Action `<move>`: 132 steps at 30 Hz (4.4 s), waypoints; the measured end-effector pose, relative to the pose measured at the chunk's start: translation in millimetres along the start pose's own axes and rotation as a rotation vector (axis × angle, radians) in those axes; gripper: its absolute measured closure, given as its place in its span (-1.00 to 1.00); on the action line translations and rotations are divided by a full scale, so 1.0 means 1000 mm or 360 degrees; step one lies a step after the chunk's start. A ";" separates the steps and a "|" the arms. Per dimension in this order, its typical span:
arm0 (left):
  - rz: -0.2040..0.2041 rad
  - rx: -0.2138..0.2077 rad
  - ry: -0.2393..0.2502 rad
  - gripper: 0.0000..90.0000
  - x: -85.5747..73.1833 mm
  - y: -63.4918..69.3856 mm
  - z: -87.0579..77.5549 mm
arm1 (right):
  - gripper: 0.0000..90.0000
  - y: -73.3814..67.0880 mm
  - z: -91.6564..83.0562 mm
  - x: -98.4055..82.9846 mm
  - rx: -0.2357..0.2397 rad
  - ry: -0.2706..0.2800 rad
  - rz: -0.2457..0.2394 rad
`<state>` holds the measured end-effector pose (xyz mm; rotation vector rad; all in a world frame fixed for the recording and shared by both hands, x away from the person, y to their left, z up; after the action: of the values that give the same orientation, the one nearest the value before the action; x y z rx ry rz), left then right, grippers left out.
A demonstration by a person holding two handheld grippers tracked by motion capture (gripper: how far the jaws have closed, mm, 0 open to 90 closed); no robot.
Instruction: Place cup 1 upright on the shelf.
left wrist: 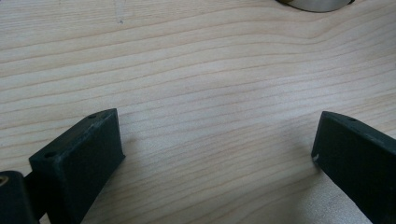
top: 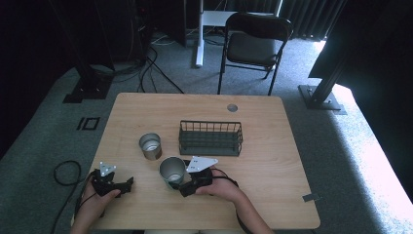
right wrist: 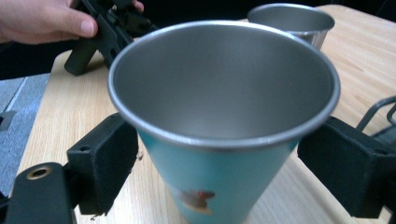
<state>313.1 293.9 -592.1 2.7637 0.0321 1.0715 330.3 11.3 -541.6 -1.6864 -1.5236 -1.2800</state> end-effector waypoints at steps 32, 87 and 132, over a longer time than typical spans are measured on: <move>0.0000 0.0000 0.0000 -0.95 0.000 0.000 0.000 | -0.71 0.001 0.014 0.024 -0.0079 0.0142 0.0060; -0.0001 0.0000 0.0000 -0.95 0.000 0.000 0.000 | -0.71 0.113 -0.082 0.079 -0.0990 0.0139 0.0198; -0.0002 0.0000 0.0001 -0.95 0.000 0.000 0.000 | -0.71 0.148 -0.087 -0.019 -0.1435 -0.0098 0.0514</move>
<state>313.2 293.9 -592.1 2.7628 0.0341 1.0720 446.8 -106.3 -492.3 -2.3854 -0.6376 -1.8767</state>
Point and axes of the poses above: each handheld gripper's, and its own axes: z roughly forward along the jaws, x roughly out of its top, y roughly to its right, the point moved 5 cm from there along z, roughly forward along the jaws, and after that the axes turned 15 degrees about -z, right-handed, at the moved point
